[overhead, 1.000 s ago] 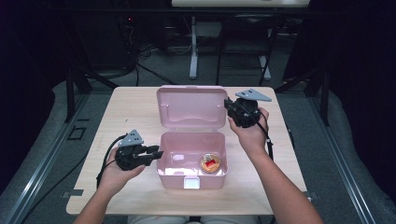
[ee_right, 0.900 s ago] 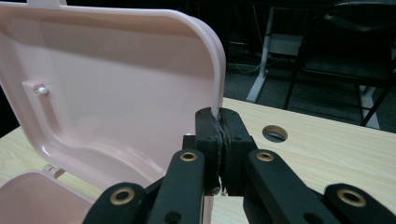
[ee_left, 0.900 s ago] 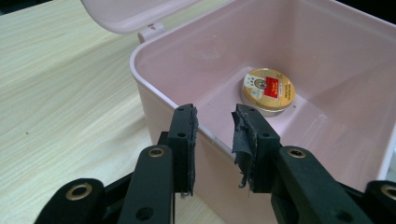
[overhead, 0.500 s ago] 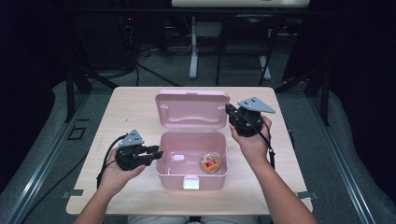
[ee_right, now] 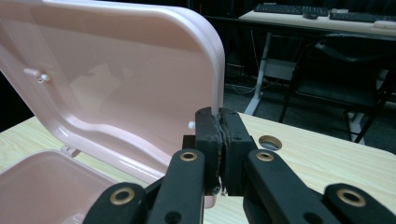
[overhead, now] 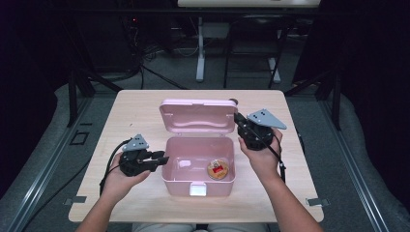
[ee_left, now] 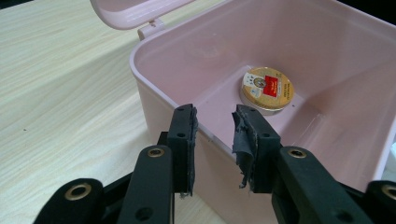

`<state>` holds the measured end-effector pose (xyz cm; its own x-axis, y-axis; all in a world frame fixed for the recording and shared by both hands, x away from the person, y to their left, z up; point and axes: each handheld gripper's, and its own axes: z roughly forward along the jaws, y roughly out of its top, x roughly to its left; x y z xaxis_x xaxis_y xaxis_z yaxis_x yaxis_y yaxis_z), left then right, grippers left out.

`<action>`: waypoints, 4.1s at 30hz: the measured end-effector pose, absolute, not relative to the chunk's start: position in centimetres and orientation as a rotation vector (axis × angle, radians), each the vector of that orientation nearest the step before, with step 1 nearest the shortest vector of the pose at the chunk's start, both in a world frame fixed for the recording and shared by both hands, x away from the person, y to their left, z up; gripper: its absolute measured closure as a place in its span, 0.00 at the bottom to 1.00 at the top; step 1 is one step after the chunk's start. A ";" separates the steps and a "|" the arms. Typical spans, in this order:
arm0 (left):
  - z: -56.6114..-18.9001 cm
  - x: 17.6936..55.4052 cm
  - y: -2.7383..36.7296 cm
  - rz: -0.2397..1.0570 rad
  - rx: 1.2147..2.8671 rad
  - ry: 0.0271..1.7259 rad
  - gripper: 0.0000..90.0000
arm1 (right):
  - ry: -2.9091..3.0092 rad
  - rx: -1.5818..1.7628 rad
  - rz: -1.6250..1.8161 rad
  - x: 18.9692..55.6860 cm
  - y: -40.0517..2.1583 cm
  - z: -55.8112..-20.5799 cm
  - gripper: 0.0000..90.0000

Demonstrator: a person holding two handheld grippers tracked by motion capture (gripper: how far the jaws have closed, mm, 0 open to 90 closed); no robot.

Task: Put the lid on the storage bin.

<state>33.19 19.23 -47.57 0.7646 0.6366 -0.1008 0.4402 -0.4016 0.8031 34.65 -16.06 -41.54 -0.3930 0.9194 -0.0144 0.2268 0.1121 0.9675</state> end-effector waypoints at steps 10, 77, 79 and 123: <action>-47.1 33.2 19.8 0.286 2.026 0.822 0.70 | 1.740 1.172 1.398 33.7 -16.7 -41.7 0.94; -41.0 30.9 19.1 0.421 1.932 0.773 0.68 | 1.898 1.182 1.458 28.3 -18.0 -43.5 0.89; -41.0 30.8 19.1 0.424 1.935 0.772 0.69 | 1.907 1.182 1.458 28.2 -18.1 -43.5 0.89; -43.9 27.2 19.6 0.384 1.968 0.746 0.65 | 2.034 1.115 1.421 24.2 -18.8 -45.8 0.78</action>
<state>27.19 19.58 -43.91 0.7631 0.6451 -0.0395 0.3424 -0.3516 0.8713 24.24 -18.82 -45.83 -0.5910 0.8000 0.1033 0.3722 0.1569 0.9148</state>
